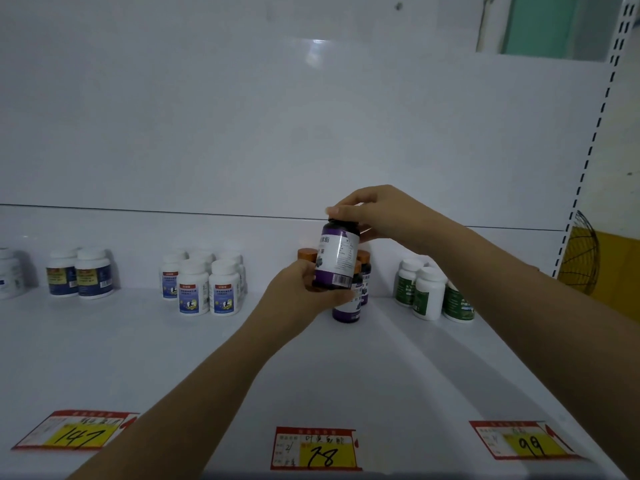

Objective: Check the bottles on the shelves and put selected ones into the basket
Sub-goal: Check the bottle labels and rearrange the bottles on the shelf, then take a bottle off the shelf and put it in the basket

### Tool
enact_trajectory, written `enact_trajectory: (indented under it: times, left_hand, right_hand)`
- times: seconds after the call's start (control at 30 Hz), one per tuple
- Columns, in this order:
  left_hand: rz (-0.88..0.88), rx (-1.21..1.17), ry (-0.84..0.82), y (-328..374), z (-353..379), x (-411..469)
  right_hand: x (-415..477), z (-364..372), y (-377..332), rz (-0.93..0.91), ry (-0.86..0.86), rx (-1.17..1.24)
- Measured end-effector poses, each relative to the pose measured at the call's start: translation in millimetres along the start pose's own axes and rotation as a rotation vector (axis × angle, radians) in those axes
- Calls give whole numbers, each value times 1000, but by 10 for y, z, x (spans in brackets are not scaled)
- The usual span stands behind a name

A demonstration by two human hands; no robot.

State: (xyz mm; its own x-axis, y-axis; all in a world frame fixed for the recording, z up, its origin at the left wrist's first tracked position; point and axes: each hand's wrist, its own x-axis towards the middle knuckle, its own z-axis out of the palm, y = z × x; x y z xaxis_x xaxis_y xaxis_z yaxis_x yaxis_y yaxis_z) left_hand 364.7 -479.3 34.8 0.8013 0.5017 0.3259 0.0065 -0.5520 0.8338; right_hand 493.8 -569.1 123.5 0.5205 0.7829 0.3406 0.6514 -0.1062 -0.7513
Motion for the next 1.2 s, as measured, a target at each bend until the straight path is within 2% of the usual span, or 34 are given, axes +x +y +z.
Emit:
enact_trajectory:
  times: [0.23, 0.37, 0.5, 0.6, 0.8, 1.2]
  left_hand:
    - [-33, 117, 7, -153, 44, 14]
    - [-19, 279, -14, -77, 29, 58]
    - [-3, 610, -76, 82, -94, 126]
    - [-63, 748, -105, 72, -145, 143]
    - [-128, 843, -172, -49, -82, 151]
    - [-229, 858, -188, -133, -149, 170]
  right_hand:
    - [-26, 38, -47, 84, -205, -181]
    - [-12, 44, -110, 47, -156, -271]
    - [-17, 83, -134, -51, -31, -530]
    - [-40, 147, -39, -49, -14, -609]
    - [-133, 250, 187, 27, -48, -623]
    - [-95, 264, 209, 71, -153, -718]
